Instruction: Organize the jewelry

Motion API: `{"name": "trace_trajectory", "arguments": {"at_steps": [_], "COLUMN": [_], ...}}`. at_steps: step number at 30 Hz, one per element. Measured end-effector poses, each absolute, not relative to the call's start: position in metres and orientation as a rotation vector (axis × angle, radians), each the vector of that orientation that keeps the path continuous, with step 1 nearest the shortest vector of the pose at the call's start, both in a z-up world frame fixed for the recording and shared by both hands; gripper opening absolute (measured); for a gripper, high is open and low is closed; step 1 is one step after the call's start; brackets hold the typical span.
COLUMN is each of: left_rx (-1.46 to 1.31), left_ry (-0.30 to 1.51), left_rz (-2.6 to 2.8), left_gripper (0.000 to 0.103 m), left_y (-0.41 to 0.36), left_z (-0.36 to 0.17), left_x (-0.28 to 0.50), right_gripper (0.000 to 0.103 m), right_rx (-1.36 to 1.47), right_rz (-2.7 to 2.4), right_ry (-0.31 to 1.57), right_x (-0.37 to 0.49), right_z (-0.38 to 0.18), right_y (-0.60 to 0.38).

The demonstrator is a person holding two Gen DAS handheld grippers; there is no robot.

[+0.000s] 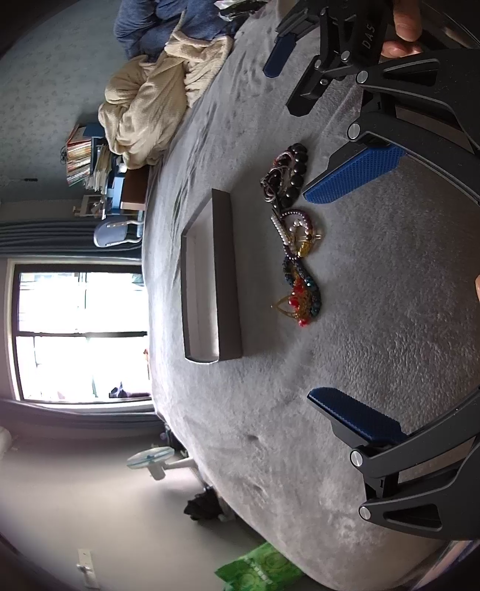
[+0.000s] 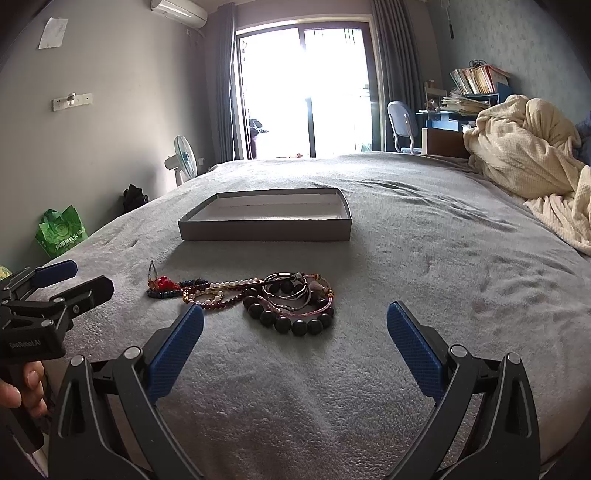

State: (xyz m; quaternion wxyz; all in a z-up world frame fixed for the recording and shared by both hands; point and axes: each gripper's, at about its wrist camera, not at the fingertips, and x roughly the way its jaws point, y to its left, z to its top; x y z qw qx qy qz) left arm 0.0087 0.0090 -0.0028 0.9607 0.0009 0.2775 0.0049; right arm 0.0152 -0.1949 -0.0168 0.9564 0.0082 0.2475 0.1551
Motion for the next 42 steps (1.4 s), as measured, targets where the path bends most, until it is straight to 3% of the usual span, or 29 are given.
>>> {"name": "trace_trajectory", "arguments": {"at_steps": [10, 27, 30, 33, 35, 42], "left_rx": [-0.050, 0.025, -0.036, -0.036, -0.034, -0.004], "left_ry": [0.736, 0.770, 0.774, 0.781, 0.791, 0.816], "left_rz": [-0.010, -0.027, -0.076, -0.108, -0.124, -0.123], "left_gripper": [0.099, 0.099, 0.093, 0.072, 0.065, 0.054], "left_y": [0.019, 0.013, 0.019, 0.019, 0.018, 0.013], "left_z": [-0.019, -0.034, -0.034, -0.036, -0.037, -0.037], "left_x": [0.039, 0.064, 0.074, 0.085, 0.090, 0.100], "right_gripper": [0.098, 0.098, 0.098, 0.098, 0.098, 0.098], "right_rx": [0.017, 0.064, 0.078, 0.104, 0.110, 0.157], "right_rz": [0.312, 0.294, 0.287, 0.291, 0.296, 0.276], "right_ry": [0.597, 0.680, 0.703, 0.709, 0.707, 0.711], "right_x": [0.040, 0.069, 0.074, 0.077, 0.079, 0.091], "right_z": [-0.027, -0.039, -0.042, -0.040, -0.038, -0.033], "right_y": [-0.191, -0.193, -0.195, -0.197, -0.198, -0.205]}}
